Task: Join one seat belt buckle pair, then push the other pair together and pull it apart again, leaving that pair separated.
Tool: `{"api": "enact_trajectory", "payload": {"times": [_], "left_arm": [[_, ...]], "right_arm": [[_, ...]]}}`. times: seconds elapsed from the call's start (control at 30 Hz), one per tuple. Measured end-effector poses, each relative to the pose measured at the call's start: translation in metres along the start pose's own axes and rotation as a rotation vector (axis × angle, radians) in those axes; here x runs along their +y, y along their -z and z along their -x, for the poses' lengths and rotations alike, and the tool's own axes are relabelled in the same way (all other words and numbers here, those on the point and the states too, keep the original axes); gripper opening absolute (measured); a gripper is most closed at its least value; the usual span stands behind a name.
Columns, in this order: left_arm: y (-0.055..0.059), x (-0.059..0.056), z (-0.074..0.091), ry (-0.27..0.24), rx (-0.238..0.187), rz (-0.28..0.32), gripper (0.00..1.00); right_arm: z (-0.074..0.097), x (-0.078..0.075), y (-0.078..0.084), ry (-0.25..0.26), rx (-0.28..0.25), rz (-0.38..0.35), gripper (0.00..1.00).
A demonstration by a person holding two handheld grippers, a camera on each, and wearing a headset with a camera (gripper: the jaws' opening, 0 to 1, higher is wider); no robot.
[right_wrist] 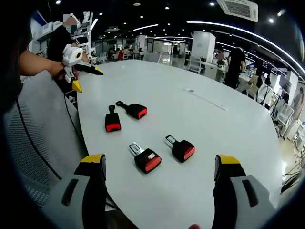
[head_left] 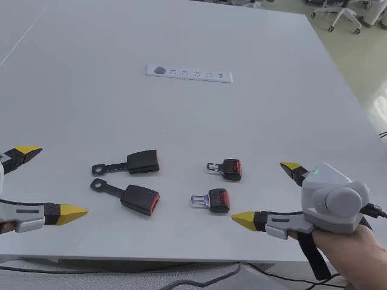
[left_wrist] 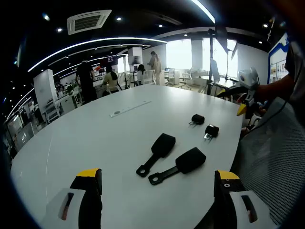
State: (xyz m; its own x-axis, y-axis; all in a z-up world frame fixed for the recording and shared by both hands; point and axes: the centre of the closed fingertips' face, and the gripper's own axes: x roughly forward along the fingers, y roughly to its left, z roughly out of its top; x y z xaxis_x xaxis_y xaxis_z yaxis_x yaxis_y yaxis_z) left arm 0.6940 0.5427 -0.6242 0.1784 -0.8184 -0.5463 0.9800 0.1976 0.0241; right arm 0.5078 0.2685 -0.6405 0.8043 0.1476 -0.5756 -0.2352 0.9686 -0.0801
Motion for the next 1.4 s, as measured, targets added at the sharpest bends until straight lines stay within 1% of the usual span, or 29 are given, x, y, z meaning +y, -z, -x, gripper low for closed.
{"api": "enact_trajectory", "payload": {"times": [0.1,0.17,0.2,0.43,0.6,0.8,0.9,1.17,1.23,1.3,1.4], "left_arm": [[0.0007,-0.0012,-0.0002,0.004,0.003,-0.001,1.0],[0.0012,-0.0033,-0.0009,0.011,0.007,-0.004,1.0],[0.0014,-0.0035,-0.0011,0.012,0.008,-0.006,1.0],[0.0017,-0.0031,-0.0013,0.011,0.009,-0.006,1.0],[0.0013,-0.0043,-0.0012,0.013,0.008,-0.003,1.0],[0.0009,-0.0035,-0.0004,0.007,0.007,-0.001,1.0],[0.0004,-0.0044,-0.0005,0.009,0.007,0.0,1.0],[0.0013,-0.0069,-0.0013,0.018,0.014,-0.01,1.0],[0.0009,-0.0064,-0.0009,0.018,0.011,-0.008,1.0],[0.0,-0.0054,-0.0004,0.014,0.008,-0.012,1.0],[-0.0022,-0.0048,-0.0001,0.013,0.001,-0.012,1.0]], "right_arm": [[-0.0003,0.001,-0.0004,-0.004,0.002,0.004,0.95],[0.0,-0.0004,-0.0013,0.004,0.002,0.008,0.95],[-0.0002,-0.0011,-0.0019,0.003,-0.001,-0.003,0.95],[0.0001,-0.0016,-0.0024,0.004,0.003,0.002,0.96],[0.0,-0.0004,-0.0014,0.0,0.014,0.019,0.96],[-0.0003,0.0022,-0.0021,-0.006,0.013,0.014,0.96],[-0.0008,0.0036,-0.0006,-0.008,0.022,0.021,0.95],[-0.0013,0.0049,-0.0008,-0.015,0.024,0.022,0.95],[-0.0013,0.0049,-0.0003,-0.014,0.025,0.032,0.94],[-0.0012,0.0051,-0.0027,-0.012,0.01,0.049,0.93],[-0.0014,0.0056,-0.0032,-0.013,0.011,0.046,0.94]]}}
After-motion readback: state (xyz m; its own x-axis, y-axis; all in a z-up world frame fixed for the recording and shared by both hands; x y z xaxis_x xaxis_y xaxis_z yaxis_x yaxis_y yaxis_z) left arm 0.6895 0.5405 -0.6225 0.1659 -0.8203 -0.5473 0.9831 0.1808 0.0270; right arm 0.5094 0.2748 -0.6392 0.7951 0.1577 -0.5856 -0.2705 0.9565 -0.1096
